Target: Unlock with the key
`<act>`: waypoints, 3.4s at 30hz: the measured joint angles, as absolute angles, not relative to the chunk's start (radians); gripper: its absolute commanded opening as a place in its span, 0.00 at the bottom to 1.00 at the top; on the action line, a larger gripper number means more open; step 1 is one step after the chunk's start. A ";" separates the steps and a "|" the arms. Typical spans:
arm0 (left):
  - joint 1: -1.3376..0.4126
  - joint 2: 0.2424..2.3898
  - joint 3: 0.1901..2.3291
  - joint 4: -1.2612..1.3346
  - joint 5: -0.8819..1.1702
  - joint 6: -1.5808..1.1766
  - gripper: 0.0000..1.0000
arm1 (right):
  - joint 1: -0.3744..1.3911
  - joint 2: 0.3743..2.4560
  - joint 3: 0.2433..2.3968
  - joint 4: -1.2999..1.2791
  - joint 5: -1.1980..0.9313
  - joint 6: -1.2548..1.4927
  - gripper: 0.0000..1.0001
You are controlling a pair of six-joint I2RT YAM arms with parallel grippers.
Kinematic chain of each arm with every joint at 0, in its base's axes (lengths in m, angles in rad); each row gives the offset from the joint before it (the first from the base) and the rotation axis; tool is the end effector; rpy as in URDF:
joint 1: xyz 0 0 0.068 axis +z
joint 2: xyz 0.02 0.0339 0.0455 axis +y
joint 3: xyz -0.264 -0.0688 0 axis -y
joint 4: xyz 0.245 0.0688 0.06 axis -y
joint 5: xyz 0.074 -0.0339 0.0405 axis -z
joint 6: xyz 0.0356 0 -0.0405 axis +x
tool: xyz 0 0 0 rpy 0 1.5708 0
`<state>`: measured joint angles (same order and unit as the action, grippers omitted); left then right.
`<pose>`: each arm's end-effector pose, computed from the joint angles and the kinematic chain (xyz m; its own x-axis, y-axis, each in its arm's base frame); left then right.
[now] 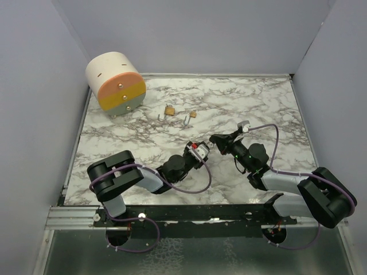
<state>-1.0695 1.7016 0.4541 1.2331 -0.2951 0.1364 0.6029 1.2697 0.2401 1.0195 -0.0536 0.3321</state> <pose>0.1519 -0.2557 0.1604 0.0882 0.1097 -0.9900 0.6937 0.7065 0.1401 0.1875 0.1314 0.1854 -0.2069 0.2528 -0.9451 -0.5743 0.7507 0.3265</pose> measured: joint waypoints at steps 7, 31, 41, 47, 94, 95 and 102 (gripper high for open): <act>-1.055 1.685 0.570 1.037 -0.297 0.099 0.00 | 0.602 1.270 0.240 1.050 -0.054 0.305 0.01; -1.016 1.604 0.507 1.071 -0.216 0.116 0.00 | 0.602 1.250 0.269 1.022 -0.101 0.340 0.01; -0.999 1.603 0.567 1.015 -0.219 0.134 0.00 | 0.595 1.250 0.299 0.995 -0.128 0.339 0.01; -0.979 1.581 0.583 0.969 -0.219 0.099 0.00 | 0.590 1.249 0.310 0.988 -0.129 0.340 0.01; -0.958 1.453 0.521 0.825 -0.168 -0.055 0.00 | 0.600 1.153 0.468 0.659 -0.158 0.439 0.38; -0.958 1.449 0.521 0.825 -0.165 -0.055 0.00 | 0.600 1.158 0.476 0.655 -0.166 0.441 0.38; -0.958 1.407 0.521 0.829 -0.151 -0.054 0.00 | 0.578 1.229 0.511 0.637 -0.245 0.496 0.38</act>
